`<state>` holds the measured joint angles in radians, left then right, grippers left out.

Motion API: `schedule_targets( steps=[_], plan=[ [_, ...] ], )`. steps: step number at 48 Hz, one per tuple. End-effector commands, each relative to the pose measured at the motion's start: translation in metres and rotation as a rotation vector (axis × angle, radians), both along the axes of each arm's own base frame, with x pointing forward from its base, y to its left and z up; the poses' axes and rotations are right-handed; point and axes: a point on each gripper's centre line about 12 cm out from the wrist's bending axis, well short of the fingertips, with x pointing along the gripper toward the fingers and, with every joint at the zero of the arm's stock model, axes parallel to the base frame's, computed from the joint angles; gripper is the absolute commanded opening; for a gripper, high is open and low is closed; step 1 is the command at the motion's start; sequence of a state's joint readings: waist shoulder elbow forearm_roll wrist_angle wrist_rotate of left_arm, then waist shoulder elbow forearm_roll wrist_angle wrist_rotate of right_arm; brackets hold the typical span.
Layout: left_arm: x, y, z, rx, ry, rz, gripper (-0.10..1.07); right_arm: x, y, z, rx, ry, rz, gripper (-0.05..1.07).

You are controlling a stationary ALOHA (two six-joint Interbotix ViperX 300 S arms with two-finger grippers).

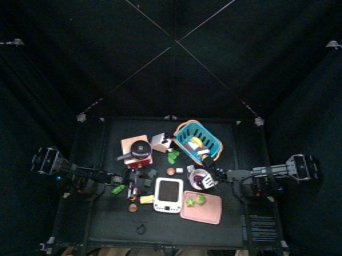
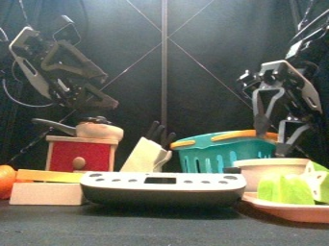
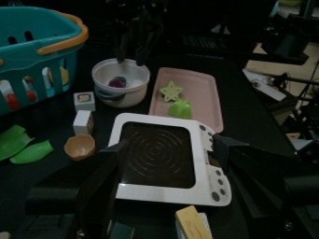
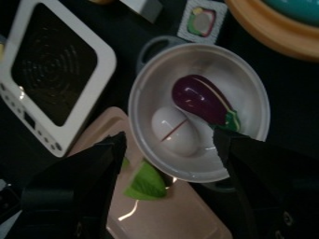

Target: Grab pot lid

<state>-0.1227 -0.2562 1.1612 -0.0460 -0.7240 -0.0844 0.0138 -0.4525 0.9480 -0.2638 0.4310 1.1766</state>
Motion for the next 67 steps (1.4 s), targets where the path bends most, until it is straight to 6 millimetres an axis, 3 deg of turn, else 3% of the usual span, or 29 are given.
schedule_targets(
  steps=[1, 14, 18, 27, 35, 45, 56, 67],
  plan=[
    [0.004, 0.0, 0.008, -0.006, -0.03, 0.003, 1.02, 0.007, 0.002, 0.023, -0.031, -0.082, 0.033, 1.02],
    [-0.004, 0.017, 0.05, -0.053, -0.184, 0.083, 1.02, 0.026, 0.005, 0.059, -0.238, -0.335, 0.235, 1.02],
    [-0.009, 0.028, 0.061, -0.077, -0.224, 0.135, 1.02, 0.035, -0.005, 0.063, -0.303, -0.391, 0.271, 1.02],
    [-0.019, 0.054, 0.072, -0.133, -0.263, 0.265, 1.02, 0.048, -0.031, 0.058, -0.323, -0.414, 0.237, 1.02],
    [-0.025, 0.062, 0.071, -0.144, -0.248, 0.3, 1.02, 0.06, -0.04, 0.053, -0.358, -0.427, 0.279, 1.02],
    [-0.036, 0.059, 0.073, -0.141, -0.191, 0.281, 1.0, 0.083, -0.038, 0.053, -0.442, -0.432, 0.402, 1.02],
    [-0.04, 0.056, 0.082, -0.096, -0.033, 0.243, 0.99, 0.101, -0.039, 0.036, -0.485, -0.375, 0.476, 1.02],
    [-0.044, 0.094, 0.089, 0.003, 0.146, 0.343, 0.99, 0.11, -0.039, 0.039, -0.539, -0.369, 0.527, 1.02]
  ],
)
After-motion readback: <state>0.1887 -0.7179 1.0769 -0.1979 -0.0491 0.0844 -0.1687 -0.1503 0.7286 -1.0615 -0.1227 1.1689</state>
